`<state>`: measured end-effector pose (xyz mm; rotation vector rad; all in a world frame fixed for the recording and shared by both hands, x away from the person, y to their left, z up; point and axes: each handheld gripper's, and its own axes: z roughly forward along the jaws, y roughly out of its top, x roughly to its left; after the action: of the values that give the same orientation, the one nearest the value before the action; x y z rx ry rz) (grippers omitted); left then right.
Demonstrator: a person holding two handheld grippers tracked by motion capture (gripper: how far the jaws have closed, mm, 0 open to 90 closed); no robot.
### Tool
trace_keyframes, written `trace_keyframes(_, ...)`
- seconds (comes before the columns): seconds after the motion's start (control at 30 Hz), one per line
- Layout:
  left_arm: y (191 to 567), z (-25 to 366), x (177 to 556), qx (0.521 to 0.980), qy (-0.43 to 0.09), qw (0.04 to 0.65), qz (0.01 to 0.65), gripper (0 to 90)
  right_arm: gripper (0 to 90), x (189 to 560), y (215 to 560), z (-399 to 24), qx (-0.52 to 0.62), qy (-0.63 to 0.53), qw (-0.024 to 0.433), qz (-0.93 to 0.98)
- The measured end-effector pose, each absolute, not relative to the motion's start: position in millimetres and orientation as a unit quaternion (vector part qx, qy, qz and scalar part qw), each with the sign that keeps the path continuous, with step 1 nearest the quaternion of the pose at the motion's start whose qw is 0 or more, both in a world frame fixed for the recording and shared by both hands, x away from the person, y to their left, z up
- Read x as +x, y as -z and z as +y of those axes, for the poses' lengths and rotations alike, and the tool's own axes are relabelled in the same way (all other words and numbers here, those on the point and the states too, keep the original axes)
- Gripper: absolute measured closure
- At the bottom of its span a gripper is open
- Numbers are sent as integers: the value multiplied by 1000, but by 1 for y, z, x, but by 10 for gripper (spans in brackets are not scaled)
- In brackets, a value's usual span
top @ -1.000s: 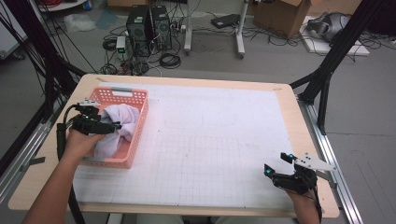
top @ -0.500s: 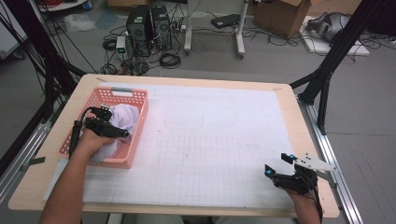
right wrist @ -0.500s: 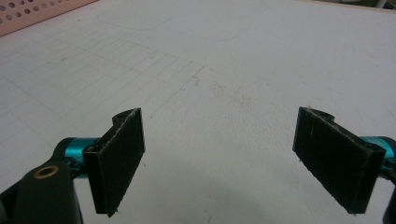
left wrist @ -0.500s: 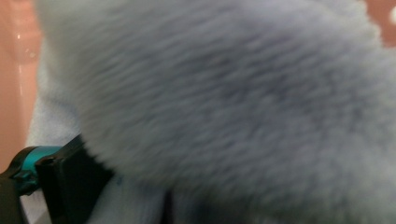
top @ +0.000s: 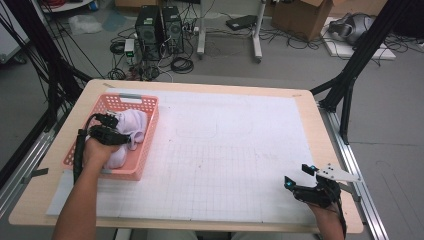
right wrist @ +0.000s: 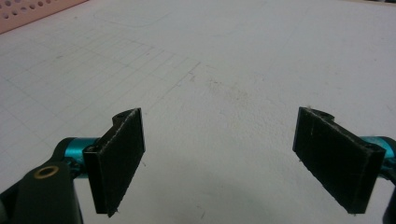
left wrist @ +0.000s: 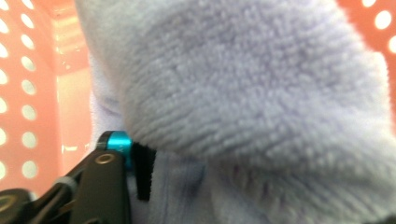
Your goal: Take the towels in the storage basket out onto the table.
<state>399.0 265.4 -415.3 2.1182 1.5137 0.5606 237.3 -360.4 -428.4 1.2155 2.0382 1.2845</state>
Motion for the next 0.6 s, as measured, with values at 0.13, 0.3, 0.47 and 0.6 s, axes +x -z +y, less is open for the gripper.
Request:
trace_keyframes(0.13,407,272,395,748,-202,272,571,517,155,235,427,-360,441,-465,222,735)
trace_keyframes(0.3,393,283,384,711,-215,345,575,521,155,232,427,-359,441,-465,224,734)
trace_keyframes(0.47,378,291,369,681,-246,415,551,520,155,233,426,-359,442,-466,225,732)
trace_keyframes(0.6,369,296,354,652,-273,466,533,518,155,233,427,-359,443,-467,223,733)
